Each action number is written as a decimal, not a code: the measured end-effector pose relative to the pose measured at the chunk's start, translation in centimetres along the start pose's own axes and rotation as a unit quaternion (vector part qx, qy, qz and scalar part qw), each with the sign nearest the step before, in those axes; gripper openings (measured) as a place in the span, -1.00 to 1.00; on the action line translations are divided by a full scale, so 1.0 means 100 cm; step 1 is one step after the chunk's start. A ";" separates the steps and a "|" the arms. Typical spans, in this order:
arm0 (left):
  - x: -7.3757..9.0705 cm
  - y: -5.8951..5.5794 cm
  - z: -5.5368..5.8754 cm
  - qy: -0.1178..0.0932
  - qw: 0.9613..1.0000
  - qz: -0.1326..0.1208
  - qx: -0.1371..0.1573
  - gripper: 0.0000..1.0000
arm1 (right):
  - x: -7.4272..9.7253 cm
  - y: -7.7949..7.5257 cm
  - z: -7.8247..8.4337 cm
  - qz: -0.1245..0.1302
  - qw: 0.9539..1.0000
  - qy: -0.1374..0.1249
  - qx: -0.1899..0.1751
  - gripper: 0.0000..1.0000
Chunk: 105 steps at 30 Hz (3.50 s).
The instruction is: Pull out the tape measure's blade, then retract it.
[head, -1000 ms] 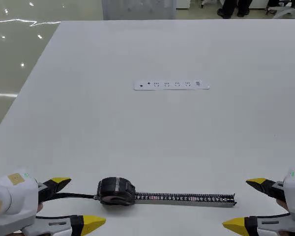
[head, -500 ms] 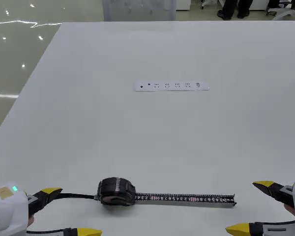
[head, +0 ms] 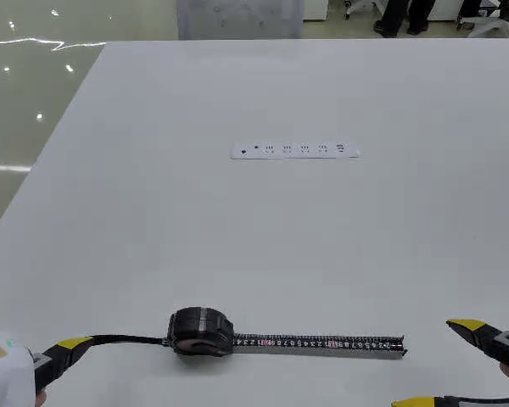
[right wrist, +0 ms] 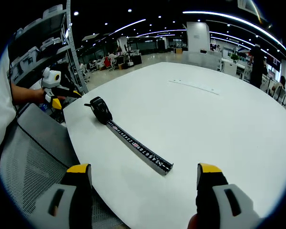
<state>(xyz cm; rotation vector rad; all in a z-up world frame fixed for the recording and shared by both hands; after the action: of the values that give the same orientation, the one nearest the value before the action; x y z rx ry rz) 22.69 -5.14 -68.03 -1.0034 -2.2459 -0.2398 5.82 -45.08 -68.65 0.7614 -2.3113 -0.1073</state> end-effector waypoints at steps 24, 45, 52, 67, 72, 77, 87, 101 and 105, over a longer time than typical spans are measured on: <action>0.000 -0.002 0.005 -0.003 1.000 -0.016 0.009 0.88 | 0.000 0.004 0.007 0.000 1.000 -0.003 -0.012 0.85; 0.000 -0.001 0.011 0.001 1.000 -0.019 0.022 0.85 | -0.001 0.008 0.009 -0.002 1.000 -0.002 -0.014 0.85; 0.001 -0.001 0.011 0.002 1.000 -0.017 0.022 0.85 | 0.000 0.008 0.010 -0.003 1.000 -0.004 -0.017 0.85; -0.006 -0.011 -0.001 0.000 0.999 -0.022 0.024 0.79 | -0.002 0.009 0.009 -0.006 1.000 -0.013 -0.014 0.81; -0.008 -0.012 -0.007 0.004 0.999 -0.020 0.032 0.77 | -0.002 0.008 0.008 -0.007 1.000 -0.014 -0.015 0.80; -0.010 -0.014 -0.015 0.002 0.999 -0.017 0.033 0.77 | -0.002 0.008 0.008 -0.009 1.000 -0.016 -0.016 0.80; -0.025 -0.024 -0.025 0.009 0.999 -0.012 0.030 0.78 | -0.002 0.007 0.006 -0.010 1.000 -0.020 -0.016 0.80; -0.053 -0.036 -0.025 0.035 0.999 -0.016 0.033 0.75 | -0.002 0.006 0.007 -0.011 1.000 -0.021 -0.017 0.79; -0.060 -0.039 -0.023 0.045 0.998 -0.014 0.031 0.75 | -0.002 0.005 0.008 -0.011 1.000 -0.020 -0.020 0.79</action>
<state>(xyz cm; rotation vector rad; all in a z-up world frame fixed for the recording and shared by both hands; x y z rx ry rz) 23.92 -12.36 -69.70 -0.9116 -2.1734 -0.2212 5.19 -44.65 -69.27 0.7707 -2.3315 -0.1781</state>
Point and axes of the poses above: the centre of the closed fingertips' face, and the gripper's own axes: x roughly backward along the fingers, y roughly to its left, z roughly out of its underside, the point moved 8 cm from there along x, roughly backward along the fingers, and after that the axes turned 15 degrees about -z, right-handed, at the moved point
